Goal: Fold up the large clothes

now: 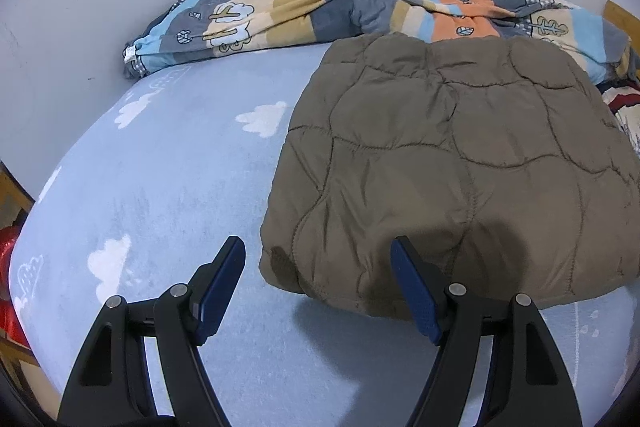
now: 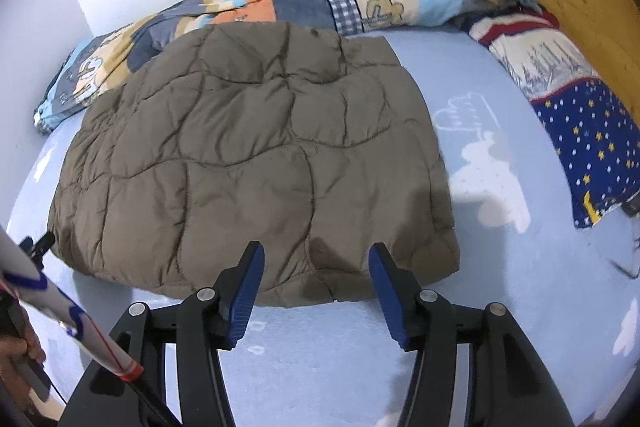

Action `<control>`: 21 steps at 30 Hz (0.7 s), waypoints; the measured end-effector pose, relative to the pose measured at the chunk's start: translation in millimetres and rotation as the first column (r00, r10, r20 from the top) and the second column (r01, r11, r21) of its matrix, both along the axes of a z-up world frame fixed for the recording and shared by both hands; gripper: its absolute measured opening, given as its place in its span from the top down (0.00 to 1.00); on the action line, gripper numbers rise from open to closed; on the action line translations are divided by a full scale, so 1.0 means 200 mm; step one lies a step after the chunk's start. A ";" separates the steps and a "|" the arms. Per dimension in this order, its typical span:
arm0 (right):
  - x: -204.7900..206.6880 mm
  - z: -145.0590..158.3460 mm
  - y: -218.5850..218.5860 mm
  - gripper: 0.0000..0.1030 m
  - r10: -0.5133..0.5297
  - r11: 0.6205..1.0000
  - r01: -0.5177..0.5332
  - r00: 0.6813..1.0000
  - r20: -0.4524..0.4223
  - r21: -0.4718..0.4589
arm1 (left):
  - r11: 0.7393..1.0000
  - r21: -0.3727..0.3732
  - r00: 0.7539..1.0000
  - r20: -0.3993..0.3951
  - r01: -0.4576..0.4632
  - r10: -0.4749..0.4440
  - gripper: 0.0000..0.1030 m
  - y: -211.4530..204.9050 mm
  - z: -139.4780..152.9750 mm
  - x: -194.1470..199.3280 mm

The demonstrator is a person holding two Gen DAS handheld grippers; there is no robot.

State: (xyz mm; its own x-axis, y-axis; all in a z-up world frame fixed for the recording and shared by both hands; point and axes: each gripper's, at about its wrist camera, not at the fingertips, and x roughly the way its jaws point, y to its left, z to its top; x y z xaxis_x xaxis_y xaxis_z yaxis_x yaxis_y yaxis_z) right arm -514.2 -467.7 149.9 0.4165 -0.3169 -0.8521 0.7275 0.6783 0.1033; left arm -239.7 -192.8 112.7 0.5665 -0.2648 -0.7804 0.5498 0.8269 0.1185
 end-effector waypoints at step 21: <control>-0.03 -0.16 -0.15 0.28 -0.069 0.994 0.072 0.997 -0.040 0.084 | 0.998 0.048 0.990 -0.136 -0.027 0.033 0.28 0.06 -0.10 0.09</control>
State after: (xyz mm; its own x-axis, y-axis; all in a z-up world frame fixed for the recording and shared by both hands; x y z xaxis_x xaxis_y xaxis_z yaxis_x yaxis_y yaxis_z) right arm -521.1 -498.6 118.0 0.3631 -0.2697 -0.8918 0.7775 0.6152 0.1305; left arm -222.5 -181.4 91.9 0.4611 -0.2112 -0.8618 0.5384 0.8387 0.0825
